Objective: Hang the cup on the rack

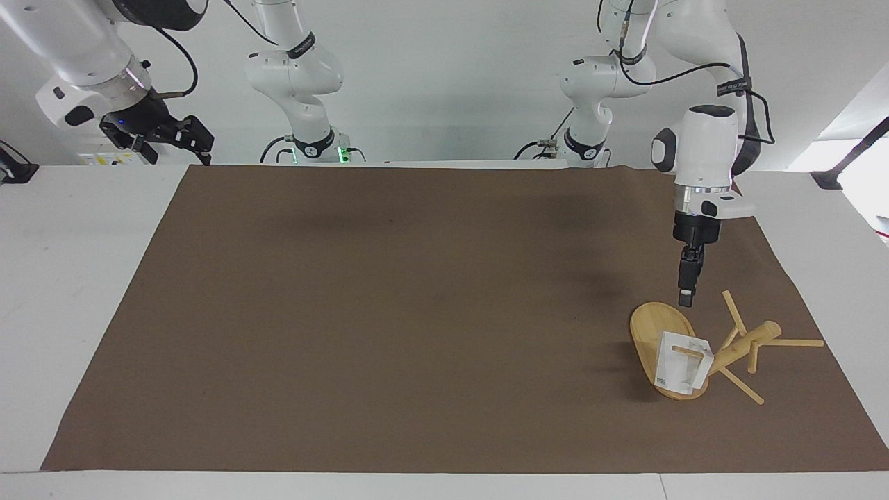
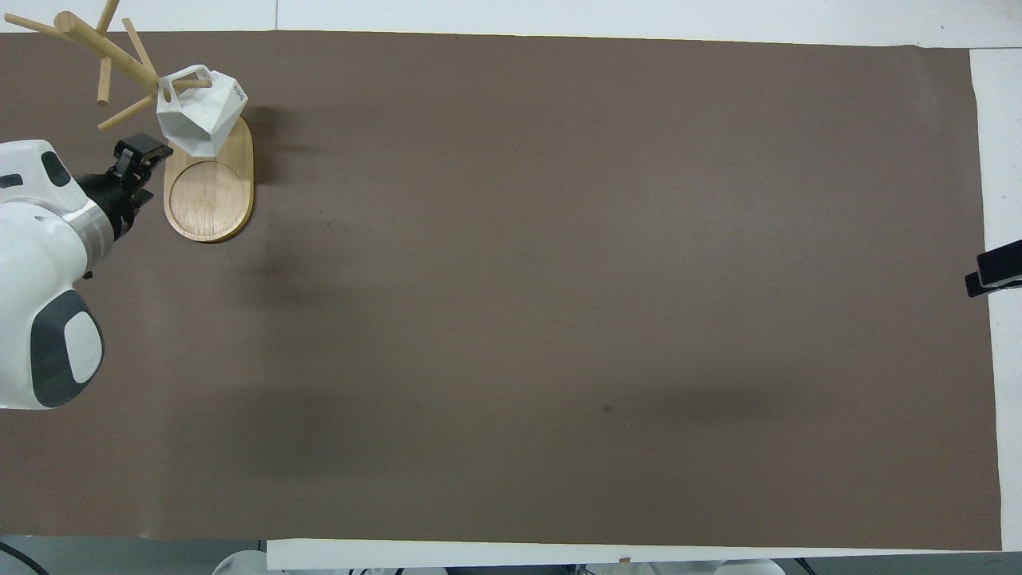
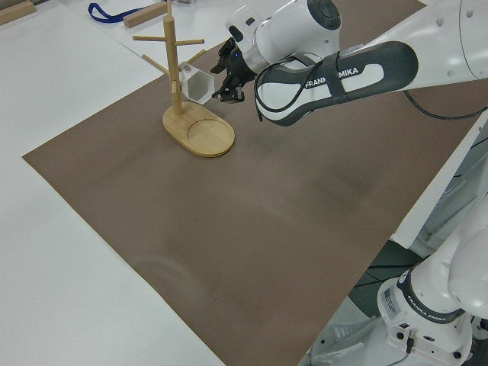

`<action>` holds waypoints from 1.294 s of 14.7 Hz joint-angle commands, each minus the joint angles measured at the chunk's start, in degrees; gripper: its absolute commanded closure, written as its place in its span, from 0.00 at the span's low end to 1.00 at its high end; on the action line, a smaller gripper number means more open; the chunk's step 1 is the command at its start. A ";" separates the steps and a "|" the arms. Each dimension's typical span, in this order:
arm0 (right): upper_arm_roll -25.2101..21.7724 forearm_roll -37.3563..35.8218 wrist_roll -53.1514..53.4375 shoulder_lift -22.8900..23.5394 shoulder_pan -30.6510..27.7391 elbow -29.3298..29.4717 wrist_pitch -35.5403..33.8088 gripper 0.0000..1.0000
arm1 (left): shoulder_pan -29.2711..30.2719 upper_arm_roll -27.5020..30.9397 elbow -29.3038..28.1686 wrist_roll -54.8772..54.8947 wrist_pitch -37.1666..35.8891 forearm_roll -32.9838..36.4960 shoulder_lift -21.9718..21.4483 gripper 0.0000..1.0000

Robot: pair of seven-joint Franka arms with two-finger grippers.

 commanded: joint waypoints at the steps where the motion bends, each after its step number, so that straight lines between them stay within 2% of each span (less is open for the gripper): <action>1: 0.24 -0.23 -0.10 -1.05 -0.15 -1.25 0.58 0.00 | -0.08 -0.26 -1.20 3.51 -11.70 0.55 -6.20 0.12; 3: 0.24 -0.23 -0.19 -1.05 -0.23 -1.25 0.58 0.00 | -1.82 -0.08 1.16 5.89 -16.29 0.55 -6.56 0.03; 5: 0.24 -0.23 -0.19 -1.05 -0.15 -1.25 0.58 0.00 | -2.36 0.01 4.84 12.37 -24.17 0.55 -6.30 0.00; 7: 0.24 -0.23 -0.19 -1.05 -0.15 -1.25 0.58 0.00 | -2.45 0.01 12.21 18.53 -35.85 0.47 -4.82 0.00; 10: 0.24 -0.23 -0.19 -1.05 -0.15 -1.25 0.58 0.00 | -2.45 0.01 26.44 30.90 -52.99 -1.63 0.54 0.00; 12: 0.24 -0.23 -0.19 -1.05 -0.15 -1.25 0.58 0.00 | -2.45 0.01 33.57 38.65 -62.67 -2.35 3.18 0.00; 16: 0.24 -0.23 -0.19 -1.05 -0.15 -1.25 0.58 0.00 | -2.01 0.01 44.31 50.88 -74.74 -3.57 7.49 0.00; 19: 0.24 -0.23 -0.19 -1.05 -0.15 -1.25 0.58 0.00 | -0.79 0.62 45.38 61.85 -77.03 -9.44 7.76 0.00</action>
